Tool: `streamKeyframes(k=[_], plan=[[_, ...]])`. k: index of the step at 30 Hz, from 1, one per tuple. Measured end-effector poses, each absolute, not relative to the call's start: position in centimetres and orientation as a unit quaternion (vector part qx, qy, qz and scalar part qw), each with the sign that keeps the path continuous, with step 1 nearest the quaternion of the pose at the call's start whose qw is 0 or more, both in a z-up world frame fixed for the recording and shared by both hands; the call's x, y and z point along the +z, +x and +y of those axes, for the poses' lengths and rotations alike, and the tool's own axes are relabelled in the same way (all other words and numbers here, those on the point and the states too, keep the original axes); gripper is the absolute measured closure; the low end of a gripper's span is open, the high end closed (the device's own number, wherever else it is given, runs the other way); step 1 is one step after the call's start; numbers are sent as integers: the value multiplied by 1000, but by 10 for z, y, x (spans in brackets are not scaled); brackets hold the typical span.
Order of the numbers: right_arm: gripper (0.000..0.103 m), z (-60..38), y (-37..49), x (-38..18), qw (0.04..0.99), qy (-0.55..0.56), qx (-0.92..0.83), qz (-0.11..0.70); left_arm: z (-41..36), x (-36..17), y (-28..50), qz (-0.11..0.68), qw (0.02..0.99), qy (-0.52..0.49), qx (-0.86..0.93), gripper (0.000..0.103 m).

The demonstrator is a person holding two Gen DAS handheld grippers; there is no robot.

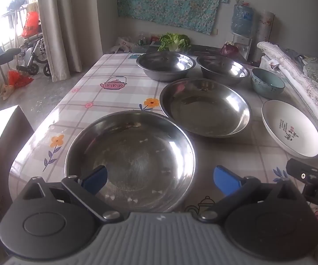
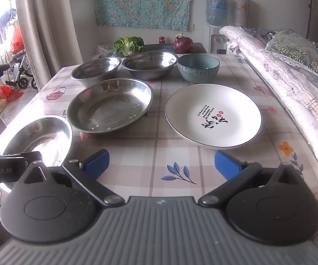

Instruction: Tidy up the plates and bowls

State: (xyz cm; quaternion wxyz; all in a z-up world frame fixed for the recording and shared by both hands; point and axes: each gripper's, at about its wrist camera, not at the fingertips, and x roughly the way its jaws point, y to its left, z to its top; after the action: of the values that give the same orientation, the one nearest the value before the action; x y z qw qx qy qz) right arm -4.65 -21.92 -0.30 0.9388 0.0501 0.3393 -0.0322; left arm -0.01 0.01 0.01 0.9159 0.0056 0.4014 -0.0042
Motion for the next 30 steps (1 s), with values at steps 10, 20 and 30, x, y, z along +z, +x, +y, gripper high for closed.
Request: streamKeyframes(k=[10,20,30], plan=[[1,-220,-45,-3,937,52,-25,344,-3,-1,1,407,913,12,-6,0],[1,-218,-43,-3,936,50,-20,349,0,-1,-2,408,913,8,-5,0],[1,-219,-40,-4,936,42,-18,348,2,-8,6,431,902,10,15,0]])
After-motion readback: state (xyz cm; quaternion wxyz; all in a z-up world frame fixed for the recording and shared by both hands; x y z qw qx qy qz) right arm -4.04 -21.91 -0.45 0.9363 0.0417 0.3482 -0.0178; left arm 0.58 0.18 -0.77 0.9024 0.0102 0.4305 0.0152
